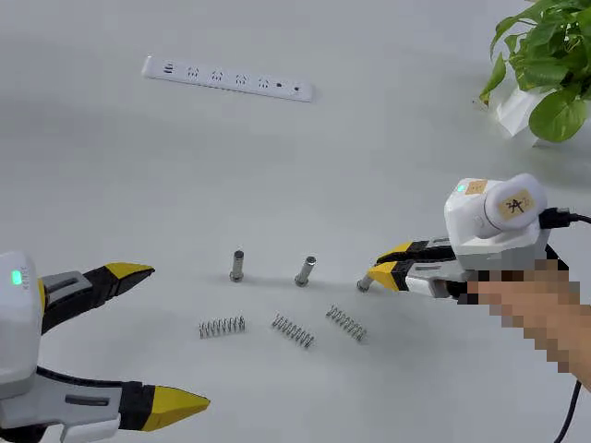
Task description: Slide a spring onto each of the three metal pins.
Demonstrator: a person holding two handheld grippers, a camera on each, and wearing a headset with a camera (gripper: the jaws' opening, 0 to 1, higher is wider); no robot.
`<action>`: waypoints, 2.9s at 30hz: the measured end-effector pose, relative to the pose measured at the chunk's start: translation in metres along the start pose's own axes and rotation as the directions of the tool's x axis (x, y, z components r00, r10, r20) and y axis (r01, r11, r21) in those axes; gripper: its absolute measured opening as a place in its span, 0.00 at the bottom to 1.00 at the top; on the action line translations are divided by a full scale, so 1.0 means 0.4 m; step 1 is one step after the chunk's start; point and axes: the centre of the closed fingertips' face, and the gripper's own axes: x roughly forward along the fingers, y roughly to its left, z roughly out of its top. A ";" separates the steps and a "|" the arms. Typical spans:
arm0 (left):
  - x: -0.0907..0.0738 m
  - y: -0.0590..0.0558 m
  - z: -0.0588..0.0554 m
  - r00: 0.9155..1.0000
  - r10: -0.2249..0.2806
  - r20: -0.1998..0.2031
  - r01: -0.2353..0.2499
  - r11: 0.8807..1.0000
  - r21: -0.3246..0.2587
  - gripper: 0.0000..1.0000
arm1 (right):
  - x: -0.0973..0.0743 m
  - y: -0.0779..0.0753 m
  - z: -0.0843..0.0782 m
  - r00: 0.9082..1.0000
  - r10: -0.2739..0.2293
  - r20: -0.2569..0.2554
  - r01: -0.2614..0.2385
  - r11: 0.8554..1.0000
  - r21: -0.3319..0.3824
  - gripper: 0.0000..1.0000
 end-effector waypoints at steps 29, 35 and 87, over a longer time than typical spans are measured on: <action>-0.006 -0.017 0.024 1.000 -0.005 -0.016 0.005 0.999 0.042 0.91 | -0.060 0.008 -0.001 0.998 -0.024 0.060 0.023 1.000 0.015 0.40; -0.009 -0.021 0.031 1.000 -0.004 -0.020 0.005 0.999 0.053 0.91 | -0.080 0.018 -0.008 0.997 -0.018 0.078 0.017 1.000 0.012 0.46; 0.046 0.049 -0.051 0.936 0.073 -0.344 0.000 0.978 0.208 0.56 | -0.217 0.088 -0.126 0.965 0.008 0.262 -0.013 1.000 0.016 0.99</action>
